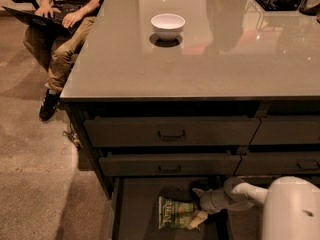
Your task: Pick green jalapeno chip bag from bottom drawer and place on counter
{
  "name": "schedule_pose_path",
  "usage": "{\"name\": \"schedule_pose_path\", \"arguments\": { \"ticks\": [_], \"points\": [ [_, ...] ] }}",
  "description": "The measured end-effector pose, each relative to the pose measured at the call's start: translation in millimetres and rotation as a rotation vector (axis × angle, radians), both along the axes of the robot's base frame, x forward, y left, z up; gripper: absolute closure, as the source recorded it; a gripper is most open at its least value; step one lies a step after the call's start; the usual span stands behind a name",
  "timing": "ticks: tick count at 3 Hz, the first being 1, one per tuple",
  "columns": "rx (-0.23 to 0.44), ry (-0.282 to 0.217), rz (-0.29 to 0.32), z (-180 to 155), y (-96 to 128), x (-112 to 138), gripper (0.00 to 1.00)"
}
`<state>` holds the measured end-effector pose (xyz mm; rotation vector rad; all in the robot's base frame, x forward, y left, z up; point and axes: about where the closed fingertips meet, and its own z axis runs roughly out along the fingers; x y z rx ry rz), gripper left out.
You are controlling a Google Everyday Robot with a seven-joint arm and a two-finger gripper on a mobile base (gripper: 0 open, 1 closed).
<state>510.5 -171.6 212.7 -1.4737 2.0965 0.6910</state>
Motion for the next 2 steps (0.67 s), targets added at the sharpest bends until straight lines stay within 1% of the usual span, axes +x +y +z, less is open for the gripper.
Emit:
{"name": "schedule_pose_path", "arguments": {
  "ticks": [1, 2],
  "points": [
    [0.002, 0.023, 0.026, -28.3, 10.7, 5.2, 0.0],
    [0.011, 0.045, 0.049, -49.4, 21.3, 9.3, 0.0]
  ]
}}
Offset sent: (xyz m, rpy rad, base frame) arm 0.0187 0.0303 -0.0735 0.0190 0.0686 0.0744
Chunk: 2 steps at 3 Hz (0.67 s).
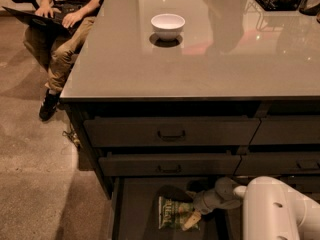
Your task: Pick green jalapeno chip bag from bottom drawer and place on counter
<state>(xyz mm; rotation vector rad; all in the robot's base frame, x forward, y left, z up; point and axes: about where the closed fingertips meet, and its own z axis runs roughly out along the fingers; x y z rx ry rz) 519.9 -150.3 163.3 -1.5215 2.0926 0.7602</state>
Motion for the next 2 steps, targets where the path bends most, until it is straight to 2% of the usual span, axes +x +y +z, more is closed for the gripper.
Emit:
{"name": "schedule_pose_path", "arguments": {
  "ticks": [1, 2],
  "points": [
    [0.013, 0.015, 0.014, -13.8, 7.4, 2.1, 0.19],
    [0.028, 0.027, 0.026, -21.9, 14.0, 2.2, 0.42]
  ]
}}
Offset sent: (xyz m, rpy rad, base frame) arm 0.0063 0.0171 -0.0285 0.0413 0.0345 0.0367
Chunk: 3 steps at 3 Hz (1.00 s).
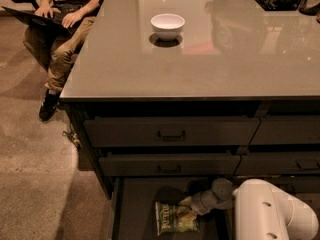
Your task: Pick green jalapeno chip bag from bottom drawer and place on counter
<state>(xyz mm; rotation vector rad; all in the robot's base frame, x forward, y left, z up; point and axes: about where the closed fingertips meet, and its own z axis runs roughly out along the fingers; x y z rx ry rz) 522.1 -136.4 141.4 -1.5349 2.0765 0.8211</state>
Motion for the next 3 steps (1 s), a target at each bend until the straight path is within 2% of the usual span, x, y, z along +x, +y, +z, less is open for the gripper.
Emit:
{"name": "schedule_pose_path", "arguments": {
  "ticks": [1, 2, 3],
  "points": [
    [0.04, -0.027, 0.008, 13.9, 2.0, -2.3, 0.66],
    [0.115, -0.088, 0.008, 48.1, -3.9, -10.9, 0.89],
    [0.213, -0.18, -0.004, 98.0, -22.5, -25.2, 1.0]
  ]
}}
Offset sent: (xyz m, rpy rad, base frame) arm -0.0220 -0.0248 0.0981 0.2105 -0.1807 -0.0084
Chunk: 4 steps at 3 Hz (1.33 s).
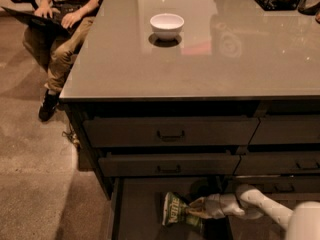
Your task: Pick green jalapeno chip bag from bottom drawer and place on counter
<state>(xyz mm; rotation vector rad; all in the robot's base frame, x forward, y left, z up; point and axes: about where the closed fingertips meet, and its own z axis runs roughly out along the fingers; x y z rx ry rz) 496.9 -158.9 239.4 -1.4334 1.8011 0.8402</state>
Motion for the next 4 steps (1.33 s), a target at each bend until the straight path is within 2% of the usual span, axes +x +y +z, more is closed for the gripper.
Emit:
{"name": "schedule_pose_path", "arguments": {
  "ticks": [1, 2, 3, 4],
  "points": [
    [0.081, -0.134, -0.044, 73.6, -45.6, -9.1, 1.0],
    [0.132, -0.201, -0.059, 118.0, -73.2, -5.7, 1.0],
    [0.143, -0.215, -0.054, 123.4, -72.9, -6.8, 1.0],
    [0.157, -0.257, -0.053, 135.3, -72.6, -3.9, 1.0]
  ]
}}
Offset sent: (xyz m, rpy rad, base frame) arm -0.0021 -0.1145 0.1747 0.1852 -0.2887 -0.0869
